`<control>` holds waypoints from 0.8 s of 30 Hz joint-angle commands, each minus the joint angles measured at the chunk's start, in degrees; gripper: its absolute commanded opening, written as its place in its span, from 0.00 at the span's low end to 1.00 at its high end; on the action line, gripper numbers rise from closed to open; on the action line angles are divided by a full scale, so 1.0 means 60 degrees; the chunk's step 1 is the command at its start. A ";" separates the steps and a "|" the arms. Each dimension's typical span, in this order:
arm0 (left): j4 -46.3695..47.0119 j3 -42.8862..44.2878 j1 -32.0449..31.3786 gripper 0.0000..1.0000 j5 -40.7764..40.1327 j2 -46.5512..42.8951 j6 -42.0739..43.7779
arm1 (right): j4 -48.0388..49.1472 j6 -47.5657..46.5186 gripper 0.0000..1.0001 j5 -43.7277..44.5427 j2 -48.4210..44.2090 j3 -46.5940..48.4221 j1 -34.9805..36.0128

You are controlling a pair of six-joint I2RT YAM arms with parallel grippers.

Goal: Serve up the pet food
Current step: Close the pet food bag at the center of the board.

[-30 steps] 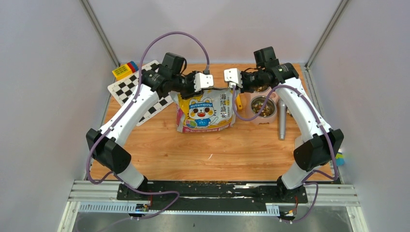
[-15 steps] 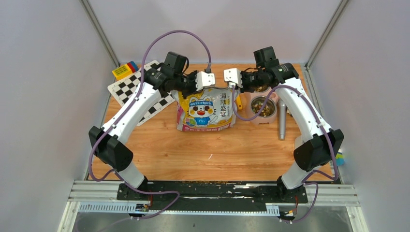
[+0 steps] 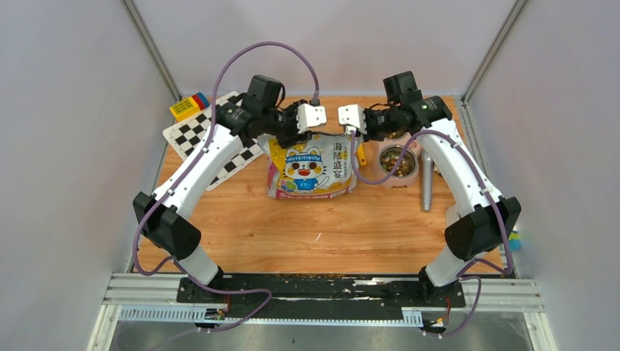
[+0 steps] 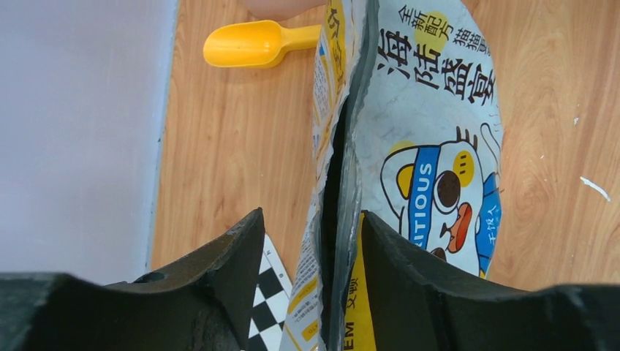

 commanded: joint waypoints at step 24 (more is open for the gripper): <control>0.0087 0.0932 -0.0513 0.54 0.0295 -0.0160 -0.0518 | 0.0945 -0.0058 0.00 -0.0175 -0.0743 0.0385 0.0034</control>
